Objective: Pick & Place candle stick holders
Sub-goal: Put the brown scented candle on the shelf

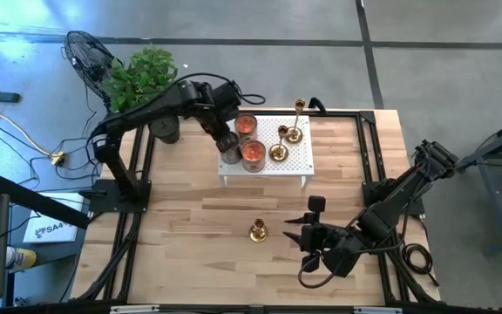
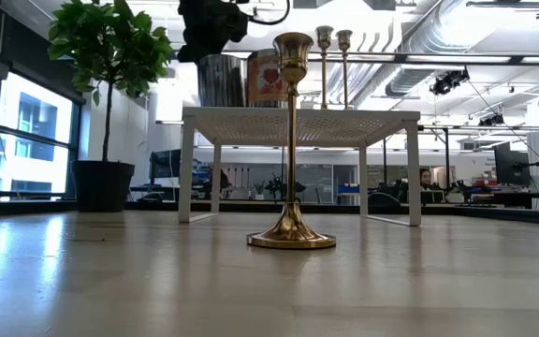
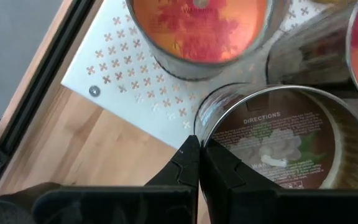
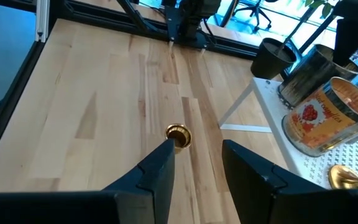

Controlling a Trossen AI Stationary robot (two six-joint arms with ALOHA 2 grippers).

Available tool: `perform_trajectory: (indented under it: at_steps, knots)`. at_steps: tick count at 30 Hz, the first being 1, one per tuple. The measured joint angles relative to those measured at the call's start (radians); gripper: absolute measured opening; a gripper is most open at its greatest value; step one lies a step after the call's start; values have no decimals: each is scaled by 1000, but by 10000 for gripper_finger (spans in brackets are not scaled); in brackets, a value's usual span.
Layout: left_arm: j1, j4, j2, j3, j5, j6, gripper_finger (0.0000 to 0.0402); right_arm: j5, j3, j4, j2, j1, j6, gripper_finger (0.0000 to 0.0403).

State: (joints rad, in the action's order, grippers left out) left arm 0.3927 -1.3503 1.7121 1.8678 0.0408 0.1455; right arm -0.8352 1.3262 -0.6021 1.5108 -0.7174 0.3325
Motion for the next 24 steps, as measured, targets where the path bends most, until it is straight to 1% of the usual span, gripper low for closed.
perform_trajectory:
  at_steps: [7,10,18,22,24]
  knots:
    - [0,21,4,2,5,-46,9,6,0,-1,0,0,3,129]
    - [0,22,4,1,-10,-45,10,7,0,-2,0,0,3,129]
    - [0,46,4,0,-5,-53,12,8,0,-4,0,0,3,129]
    - [-2,65,1,0,2,-14,13,8,0,-4,0,0,3,129]
    - [-9,73,0,0,22,-10,13,11,0,-5,0,0,3,129]
